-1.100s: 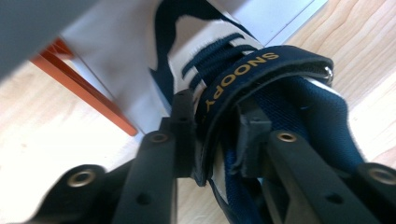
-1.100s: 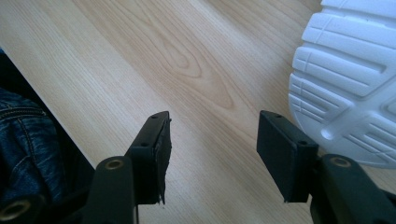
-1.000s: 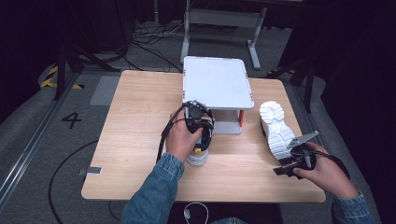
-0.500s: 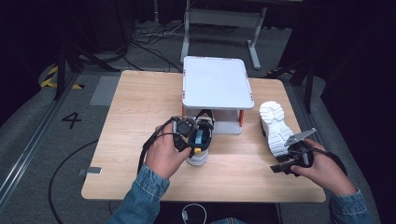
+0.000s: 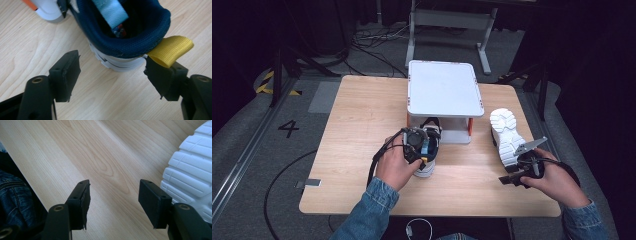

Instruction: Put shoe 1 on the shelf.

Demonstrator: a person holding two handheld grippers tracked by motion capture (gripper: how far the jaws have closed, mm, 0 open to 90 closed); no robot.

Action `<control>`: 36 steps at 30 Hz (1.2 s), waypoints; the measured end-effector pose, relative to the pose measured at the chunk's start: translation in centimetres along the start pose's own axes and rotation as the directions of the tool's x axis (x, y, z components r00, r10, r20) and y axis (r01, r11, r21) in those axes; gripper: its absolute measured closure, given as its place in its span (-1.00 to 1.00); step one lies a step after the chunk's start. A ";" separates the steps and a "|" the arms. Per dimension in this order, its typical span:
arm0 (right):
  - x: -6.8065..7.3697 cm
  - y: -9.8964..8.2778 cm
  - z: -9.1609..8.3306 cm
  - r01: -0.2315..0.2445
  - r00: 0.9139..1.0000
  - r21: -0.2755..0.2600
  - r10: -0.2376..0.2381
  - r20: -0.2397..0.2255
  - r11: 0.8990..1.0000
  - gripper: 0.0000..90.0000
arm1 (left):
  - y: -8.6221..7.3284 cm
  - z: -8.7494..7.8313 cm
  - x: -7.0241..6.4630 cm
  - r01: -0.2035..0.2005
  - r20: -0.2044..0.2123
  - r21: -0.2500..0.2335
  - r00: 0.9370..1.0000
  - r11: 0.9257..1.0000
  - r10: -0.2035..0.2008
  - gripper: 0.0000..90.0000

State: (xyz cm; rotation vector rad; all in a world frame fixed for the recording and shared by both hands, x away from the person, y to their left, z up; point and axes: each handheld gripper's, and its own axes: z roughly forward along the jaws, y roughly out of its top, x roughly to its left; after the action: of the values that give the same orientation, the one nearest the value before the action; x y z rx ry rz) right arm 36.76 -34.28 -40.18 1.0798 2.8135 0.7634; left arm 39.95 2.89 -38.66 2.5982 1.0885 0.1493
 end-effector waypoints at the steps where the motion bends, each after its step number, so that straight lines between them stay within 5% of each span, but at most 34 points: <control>1: 0.0 -0.1 0.0 -0.002 1.000 0.002 0.002 -0.001 1.000 -0.03 | 0.2 0.0 -0.1 -0.002 0.011 0.005 1.000 1.000 0.002 -0.28; 4: 0.0 -0.2 0.0 -0.004 1.000 0.003 0.004 0.000 1.000 -0.03 | 0.7 0.0 -0.6 -0.020 0.016 -0.006 1.000 1.000 0.021 -0.03; 8: 0.2 -0.6 -0.3 -0.009 1.000 -0.004 0.009 0.004 1.000 -0.03 | 2.0 -0.4 -1.5 -0.052 -0.017 -0.063 0.999 0.997 0.051 0.07; 12: 0.3 -1.0 -0.6 -0.017 1.000 -0.009 0.017 0.008 1.000 -0.03 | 3.2 0.0 -1.2 -0.015 -0.018 -0.119 1.000 0.993 0.013 0.05; 15: 0.4 -1.2 -0.5 -0.022 1.000 -0.005 0.022 0.011 1.000 -0.03 | 3.7 0.5 -0.5 0.016 -0.059 -0.122 0.998 0.992 -0.023 0.05; 20: 0.6 -1.5 -0.5 -0.025 1.000 -0.002 0.025 0.014 1.000 -0.04 | 4.3 0.8 1.0 0.075 0.009 -0.150 0.997 0.986 -0.074 -0.08; 27: 0.8 -1.3 -0.2 -0.019 1.000 0.007 0.019 0.015 1.000 -0.04 | 4.8 0.6 1.0 0.070 0.004 -0.207 0.997 0.976 -0.071 -0.08; 28: 0.9 -1.2 -0.1 -0.015 1.000 0.008 0.015 0.012 1.000 -0.04 | 4.8 0.6 0.9 0.064 -0.001 -0.224 0.998 0.972 -0.066 0.08; 36: 0.8 -0.7 0.1 0.001 1.000 0.006 -0.001 0.003 1.000 -0.04 | 5.3 1.3 1.5 0.073 -0.078 -0.278 0.992 0.958 -0.098 0.00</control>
State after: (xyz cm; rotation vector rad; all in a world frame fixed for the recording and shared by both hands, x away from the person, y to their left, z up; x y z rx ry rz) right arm 35.72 -34.18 -40.53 1.0796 2.8154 0.7538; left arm 44.90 0.16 -38.19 2.3130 1.1218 0.3747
